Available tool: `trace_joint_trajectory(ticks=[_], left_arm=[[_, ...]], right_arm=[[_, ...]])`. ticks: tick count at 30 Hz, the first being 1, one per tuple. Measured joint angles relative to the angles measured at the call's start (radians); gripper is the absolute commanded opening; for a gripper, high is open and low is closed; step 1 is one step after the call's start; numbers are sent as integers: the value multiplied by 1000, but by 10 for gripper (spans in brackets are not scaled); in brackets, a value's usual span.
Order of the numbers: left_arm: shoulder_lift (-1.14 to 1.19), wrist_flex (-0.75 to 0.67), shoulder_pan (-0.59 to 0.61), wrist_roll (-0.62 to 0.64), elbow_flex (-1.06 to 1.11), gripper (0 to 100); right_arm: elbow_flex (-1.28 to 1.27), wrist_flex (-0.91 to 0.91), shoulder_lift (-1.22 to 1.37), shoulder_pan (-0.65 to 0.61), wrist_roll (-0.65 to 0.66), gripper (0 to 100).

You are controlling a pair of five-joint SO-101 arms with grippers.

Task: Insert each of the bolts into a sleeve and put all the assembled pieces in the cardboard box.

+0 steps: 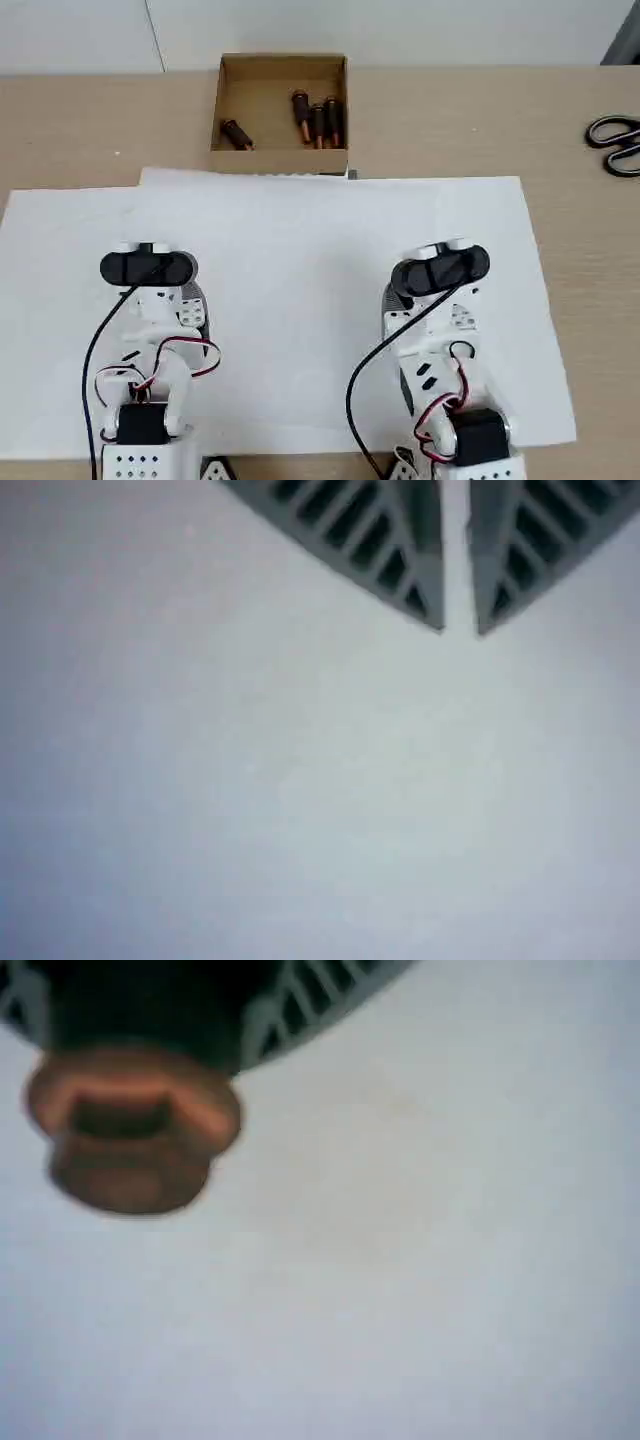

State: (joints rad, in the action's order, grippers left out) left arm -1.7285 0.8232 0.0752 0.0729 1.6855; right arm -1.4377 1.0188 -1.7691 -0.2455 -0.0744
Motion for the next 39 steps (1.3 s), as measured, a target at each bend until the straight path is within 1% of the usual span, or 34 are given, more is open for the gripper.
trace_joint_trajectory(ticks=[3, 6, 15, 26, 34, 39], left_arm=[[0, 0, 0, 0, 0, 6], [0, 0, 0, 0, 0, 6], [0, 0, 0, 0, 0, 6], [0, 0, 0, 0, 0, 6], [0, 0, 0, 0, 0, 6], [0, 0, 0, 0, 0, 6]], right_arm=[[57, -6, 84, 5, 0, 2], [153, -71, 230, 5, 0, 2], [542, -221, 856, 6, 6, 2], [1074, -414, 1527, 8, 193, 2], [1459, -434, 1955, 3, 342, 3], [1672, -434, 2160, -35, 434, 3]])
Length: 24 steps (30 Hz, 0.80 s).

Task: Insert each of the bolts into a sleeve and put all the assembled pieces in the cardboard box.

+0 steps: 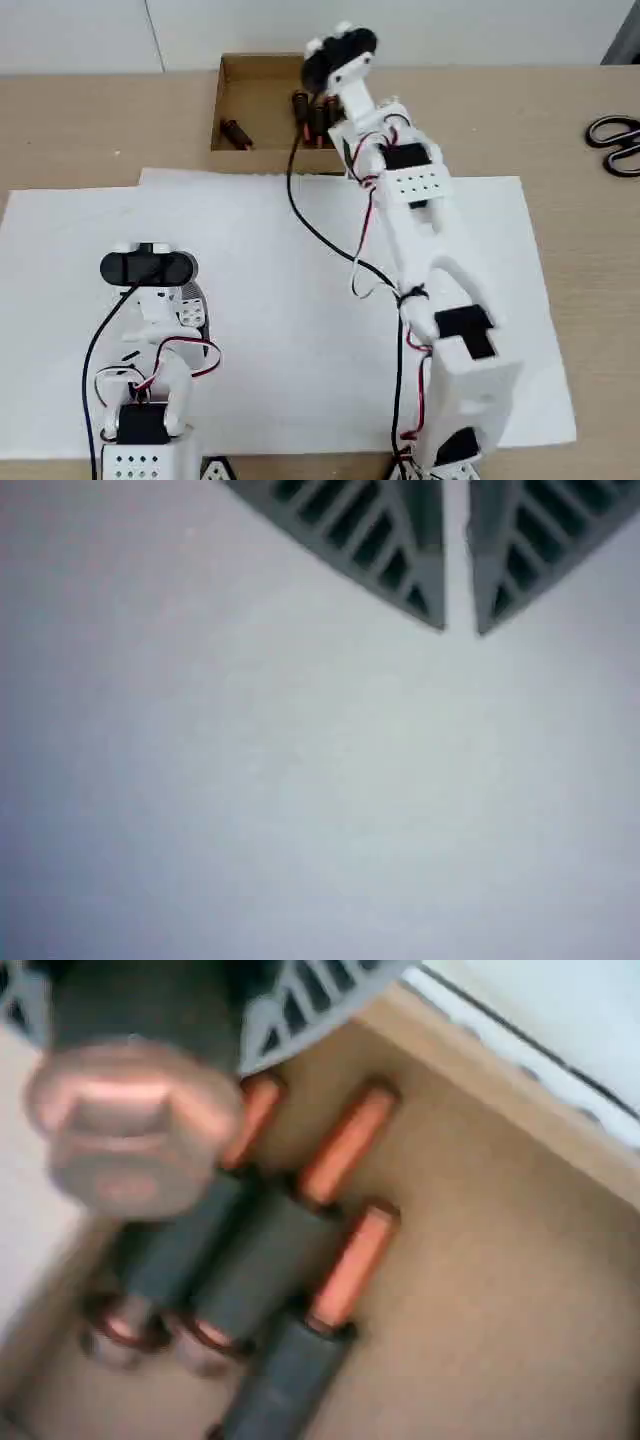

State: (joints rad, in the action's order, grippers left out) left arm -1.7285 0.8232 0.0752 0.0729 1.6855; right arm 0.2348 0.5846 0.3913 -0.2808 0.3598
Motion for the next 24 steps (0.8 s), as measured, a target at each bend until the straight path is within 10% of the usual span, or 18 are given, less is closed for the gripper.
trace_joint_trajectory(ticks=[24], left_arm=[[0, 0, 0, 0, 0, 6]], right_arm=[[669, 40, 537, -195, 226, 6]])
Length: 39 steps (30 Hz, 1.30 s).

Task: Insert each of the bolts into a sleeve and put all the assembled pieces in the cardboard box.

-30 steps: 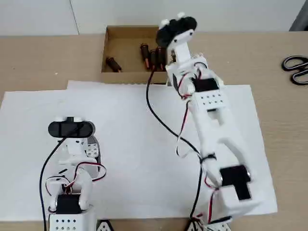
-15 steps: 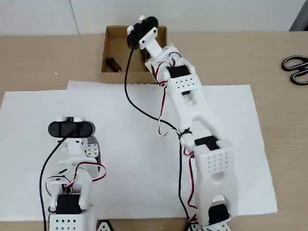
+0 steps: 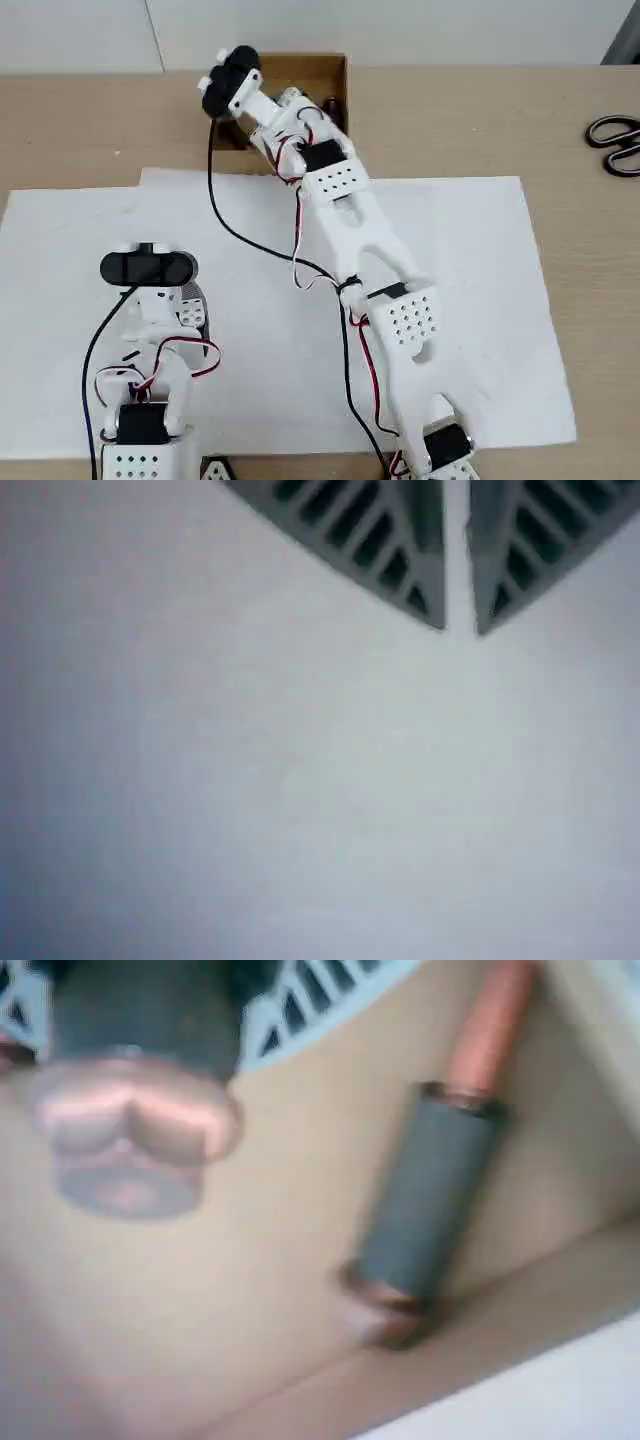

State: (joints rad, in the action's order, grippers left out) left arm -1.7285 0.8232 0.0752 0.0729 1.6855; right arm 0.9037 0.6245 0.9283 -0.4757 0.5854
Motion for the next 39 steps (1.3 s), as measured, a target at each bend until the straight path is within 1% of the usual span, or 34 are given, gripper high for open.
trace_joint_trajectory(ticks=[2, 6, 8, 20, 23, 27, 32, 39], left_arm=[[0, 0, 0, 0, 0, 6], [0, 0, 0, 0, 0, 6], [0, 0, 0, 0, 0, 6], [0, 0, 0, 0, 0, 6], [0, 0, 0, 0, 0, 6], [0, 0, 0, 0, 0, 6], [0, 0, 0, 0, 0, 6], [0, 0, 0, 0, 0, 6]], right_arm=[[0, 23, 2, -8, 0, 24], [0, 61, 2, -11, 0, 147], [0, 83, 2, -11, 0, 179], [49, 92, 0, -9, 0, 180], [123, 130, 0, -9, 0, 139], [269, 278, 0, -5, 0, 4], [428, 468, 0, -6, -6, 2], [618, 701, 0, 18, -170, 2]])
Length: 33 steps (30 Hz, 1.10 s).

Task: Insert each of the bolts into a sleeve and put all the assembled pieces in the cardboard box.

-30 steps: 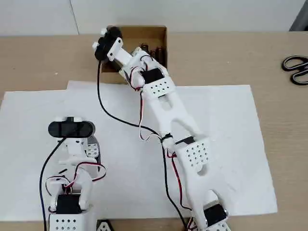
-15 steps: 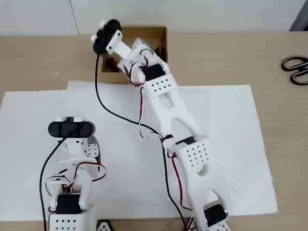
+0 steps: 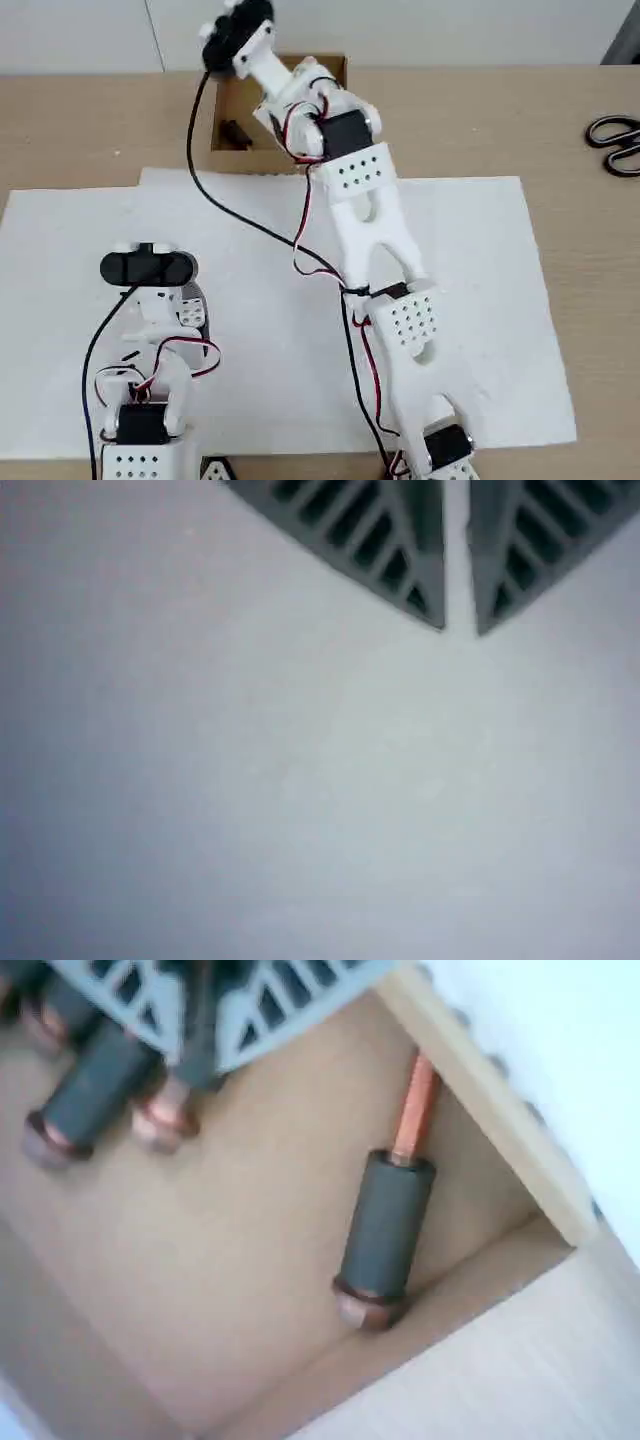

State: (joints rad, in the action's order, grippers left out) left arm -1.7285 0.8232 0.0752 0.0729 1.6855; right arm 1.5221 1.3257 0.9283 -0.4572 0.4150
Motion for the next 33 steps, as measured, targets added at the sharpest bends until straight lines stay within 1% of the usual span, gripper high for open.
trace_joint_trajectory(ticks=[3, 8, 12, 16, 21, 28, 33], left_arm=[[0, 0, 0, 0, 0, 6], [0, -14, 0, 0, 0, 6], [0, -17, 0, 0, 0, 6], [0, -17, 0, 0, 0, 6], [0, -17, 0, 0, 0, 6], [0, -17, 0, 0, 0, 6], [0, -17, 0, 0, 0, 6]], right_arm=[[94, 132, -2, 12, -63, 2], [121, 331, -58, 32, -167, 2], [123, 376, -219, 37, -238, 2], [61, 399, -361, 40, -252, 2], [-166, 399, -600, 72, -252, 2], [-615, 399, -982, 160, -322, 2], [-899, 399, -1172, 244, -382, 2]])
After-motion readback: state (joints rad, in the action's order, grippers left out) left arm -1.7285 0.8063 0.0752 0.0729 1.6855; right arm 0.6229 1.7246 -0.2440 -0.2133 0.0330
